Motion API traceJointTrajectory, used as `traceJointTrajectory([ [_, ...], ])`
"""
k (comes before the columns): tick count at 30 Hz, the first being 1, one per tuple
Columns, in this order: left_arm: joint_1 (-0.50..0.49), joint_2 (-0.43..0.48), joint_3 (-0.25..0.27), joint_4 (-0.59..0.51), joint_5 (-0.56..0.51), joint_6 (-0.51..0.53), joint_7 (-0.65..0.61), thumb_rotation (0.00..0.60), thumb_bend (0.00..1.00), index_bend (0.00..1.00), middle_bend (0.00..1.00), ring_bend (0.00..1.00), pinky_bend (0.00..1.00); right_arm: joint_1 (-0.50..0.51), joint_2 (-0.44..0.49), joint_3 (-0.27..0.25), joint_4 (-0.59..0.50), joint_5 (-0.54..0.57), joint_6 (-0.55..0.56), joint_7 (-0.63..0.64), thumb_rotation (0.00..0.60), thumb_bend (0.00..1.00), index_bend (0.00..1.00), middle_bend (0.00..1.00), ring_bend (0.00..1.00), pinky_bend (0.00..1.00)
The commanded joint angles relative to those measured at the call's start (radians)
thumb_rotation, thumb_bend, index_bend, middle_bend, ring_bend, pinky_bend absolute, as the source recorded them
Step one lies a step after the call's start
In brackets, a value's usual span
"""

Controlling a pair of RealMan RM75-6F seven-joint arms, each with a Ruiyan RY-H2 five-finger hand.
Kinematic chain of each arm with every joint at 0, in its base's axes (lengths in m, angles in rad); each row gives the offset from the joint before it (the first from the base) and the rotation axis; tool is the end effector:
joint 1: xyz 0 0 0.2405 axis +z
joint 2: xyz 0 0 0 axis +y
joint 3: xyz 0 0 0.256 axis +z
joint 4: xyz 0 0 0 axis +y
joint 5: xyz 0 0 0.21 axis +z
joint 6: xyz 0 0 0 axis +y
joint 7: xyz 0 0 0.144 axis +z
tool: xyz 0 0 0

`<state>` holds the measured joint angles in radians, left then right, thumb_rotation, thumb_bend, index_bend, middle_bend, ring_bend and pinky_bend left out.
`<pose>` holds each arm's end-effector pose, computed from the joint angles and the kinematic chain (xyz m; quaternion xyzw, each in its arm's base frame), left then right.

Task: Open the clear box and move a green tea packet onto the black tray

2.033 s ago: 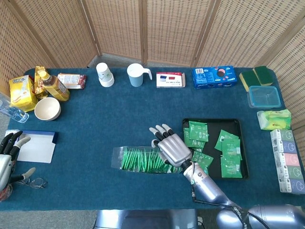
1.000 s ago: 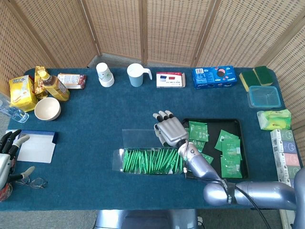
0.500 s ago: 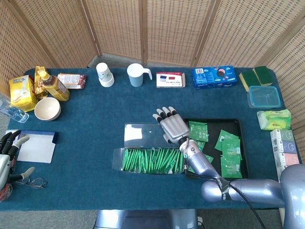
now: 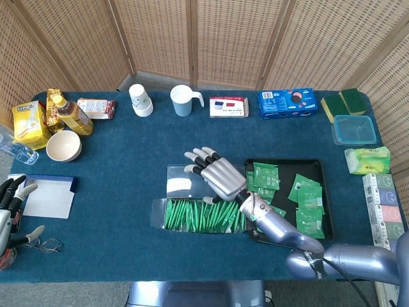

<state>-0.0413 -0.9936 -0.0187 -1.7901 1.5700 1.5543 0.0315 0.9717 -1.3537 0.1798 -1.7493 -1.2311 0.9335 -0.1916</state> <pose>-0.2812 0.1596 0.1836 -0.5959 -0.3804 -0.4070 0.5784 -0.0335 -0.3339 0.0254 0.7944 -0.2999 0.4554 0.2676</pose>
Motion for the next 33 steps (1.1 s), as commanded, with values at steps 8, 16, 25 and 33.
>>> traceJointTrajectory([
  [8,0.006,0.007,0.002,-0.015,0.012,0.014,0.018,0.6,0.13,0.16,0.06,0.0,0.27,-0.033,0.051,-0.074,0.042,-0.28,-0.033,0.13,0.6,0.02,0.34,0.06,0.0,0.09],
  [16,0.012,0.015,0.003,-0.026,0.01,0.019,0.031,0.6,0.13,0.16,0.06,0.0,0.27,0.001,0.064,-0.112,0.082,-0.369,-0.089,0.07,0.6,0.0,0.37,0.08,0.0,0.09],
  [25,0.005,0.007,0.004,-0.03,0.014,0.006,0.041,0.6,0.13,0.16,0.06,0.0,0.27,0.026,0.079,-0.134,0.097,-0.397,-0.15,0.001,0.6,0.0,0.37,0.08,0.0,0.09],
  [33,0.002,0.006,0.003,-0.03,0.012,0.002,0.043,0.6,0.13,0.16,0.06,0.0,0.27,0.026,0.062,-0.136,0.111,-0.405,-0.149,-0.037,0.6,0.0,0.36,0.08,0.0,0.09],
])
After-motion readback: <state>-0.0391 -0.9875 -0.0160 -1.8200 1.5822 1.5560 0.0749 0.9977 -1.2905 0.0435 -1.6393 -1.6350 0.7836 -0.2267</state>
